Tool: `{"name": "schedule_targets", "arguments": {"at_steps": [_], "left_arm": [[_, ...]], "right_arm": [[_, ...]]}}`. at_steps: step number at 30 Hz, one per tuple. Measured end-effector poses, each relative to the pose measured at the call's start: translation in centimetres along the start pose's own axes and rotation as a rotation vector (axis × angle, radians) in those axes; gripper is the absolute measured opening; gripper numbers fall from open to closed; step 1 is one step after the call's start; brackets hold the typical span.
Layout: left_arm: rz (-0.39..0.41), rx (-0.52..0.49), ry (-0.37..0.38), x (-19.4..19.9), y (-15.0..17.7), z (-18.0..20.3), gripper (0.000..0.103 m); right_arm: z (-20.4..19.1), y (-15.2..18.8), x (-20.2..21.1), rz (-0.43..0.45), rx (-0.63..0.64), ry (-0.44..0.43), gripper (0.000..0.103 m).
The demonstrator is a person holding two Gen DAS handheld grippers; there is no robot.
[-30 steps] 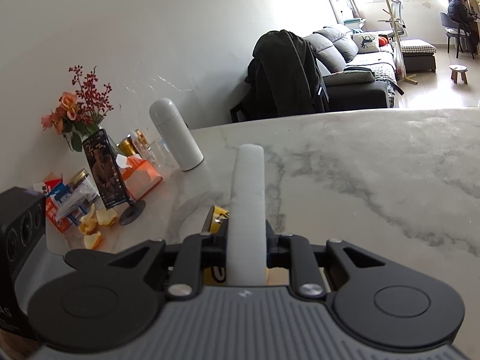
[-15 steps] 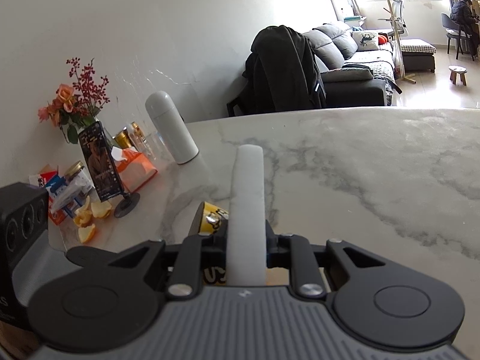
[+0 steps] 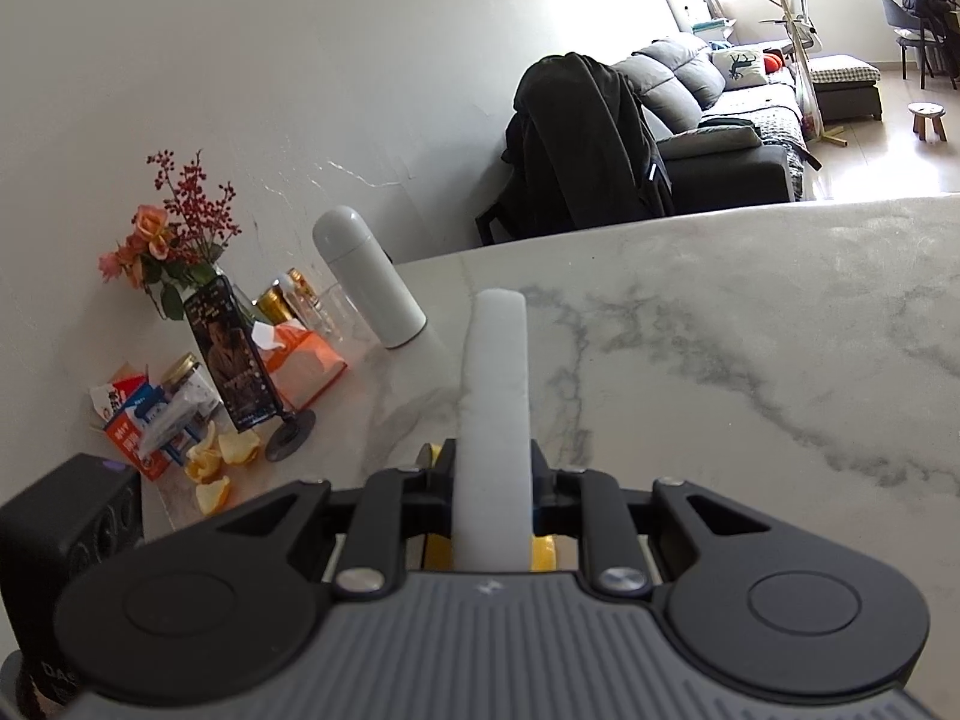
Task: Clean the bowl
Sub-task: 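Scrub the bowl's outer wall with the sponge in the right gripper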
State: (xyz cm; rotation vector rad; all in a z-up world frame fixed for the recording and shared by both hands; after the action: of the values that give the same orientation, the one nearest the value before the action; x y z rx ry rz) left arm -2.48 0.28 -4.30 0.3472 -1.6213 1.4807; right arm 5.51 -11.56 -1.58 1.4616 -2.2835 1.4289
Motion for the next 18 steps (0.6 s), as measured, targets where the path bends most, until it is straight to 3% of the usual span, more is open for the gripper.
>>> {"name": "schedule_targets", "arguments": {"at_steps": [5, 18], "left_arm": [[-0.003, -0.005, -0.005, 0.0, 0.0, 0.0, 0.018], [-0.012, -0.011, -0.016, -0.3, -0.1, -0.1, 0.020]], "right_arm": [[1.0, 0.3, -0.4, -0.012, -0.033, 0.022, 0.021], [0.6, -0.1, 0.1, 0.001, -0.083, -0.071, 0.021]]}}
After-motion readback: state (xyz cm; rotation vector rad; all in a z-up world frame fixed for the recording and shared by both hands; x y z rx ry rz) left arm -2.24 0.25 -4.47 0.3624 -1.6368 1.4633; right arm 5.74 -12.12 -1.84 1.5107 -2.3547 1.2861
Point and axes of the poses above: each gripper's, at about its wrist camera, not at the fingertips, and x roughly against the way its jaws point, z to its right, y to its underside, the point moved 2 cm from there along -x, roughly the way its jaws point, and after that the axes turned 9 degrees about -x, right-handed, at the moved point
